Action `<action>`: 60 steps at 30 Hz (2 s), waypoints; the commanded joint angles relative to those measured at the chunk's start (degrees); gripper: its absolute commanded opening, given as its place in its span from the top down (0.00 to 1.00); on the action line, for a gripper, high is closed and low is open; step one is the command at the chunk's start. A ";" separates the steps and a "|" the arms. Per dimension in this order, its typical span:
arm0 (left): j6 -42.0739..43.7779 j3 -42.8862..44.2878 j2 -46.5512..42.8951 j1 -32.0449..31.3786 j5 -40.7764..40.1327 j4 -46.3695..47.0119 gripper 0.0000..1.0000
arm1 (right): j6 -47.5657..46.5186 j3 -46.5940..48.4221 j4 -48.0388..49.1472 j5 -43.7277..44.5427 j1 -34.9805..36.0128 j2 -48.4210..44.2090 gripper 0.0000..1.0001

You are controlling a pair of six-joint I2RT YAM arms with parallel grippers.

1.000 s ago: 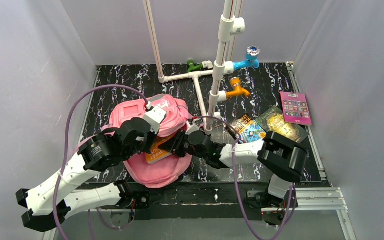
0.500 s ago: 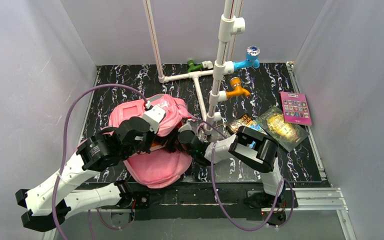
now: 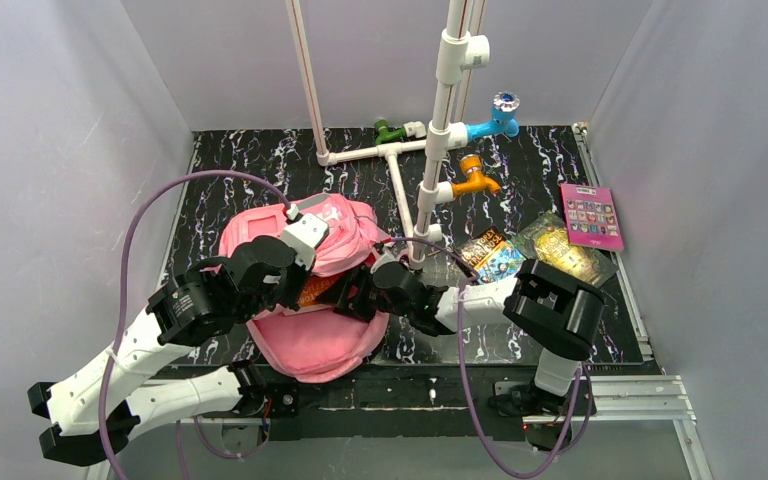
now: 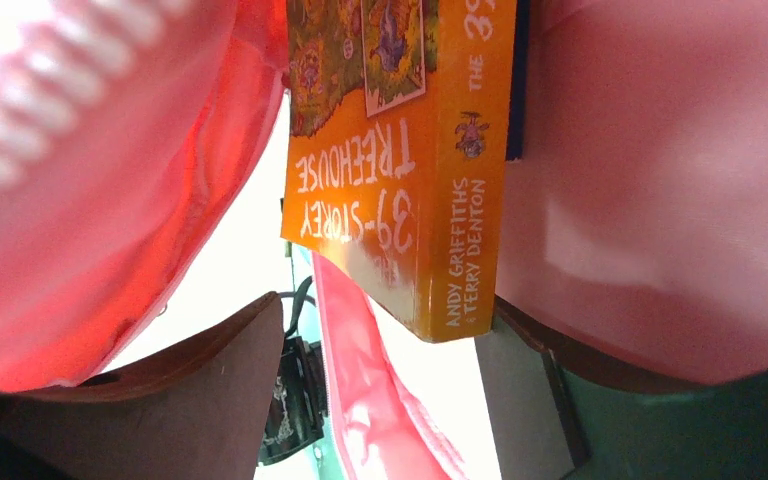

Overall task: Pack the student bag
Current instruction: Place the book in the student bag.

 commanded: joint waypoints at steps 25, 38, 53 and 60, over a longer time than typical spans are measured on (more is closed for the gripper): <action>-1.27 1.17 -1.45 -0.14 -1.77 4.20 1.00 | -16.24 2.72 -2.89 9.43 -2.19 -3.11 0.38; -4.47 3.76 2.03 -0.09 4.13 5.72 1.00 | -18.31 11.47 10.09 18.25 -3.15 9.35 0.42; -6.32 -6.37 -0.23 -0.09 -8.80 6.10 1.00 | -20.55 4.10 -21.39 2.34 -1.97 -9.63 0.28; -9.23 -10.19 1.13 -0.10 -3.68 6.23 1.00 | -28.48 -6.28 -51.64 8.16 -1.90 -39.86 0.10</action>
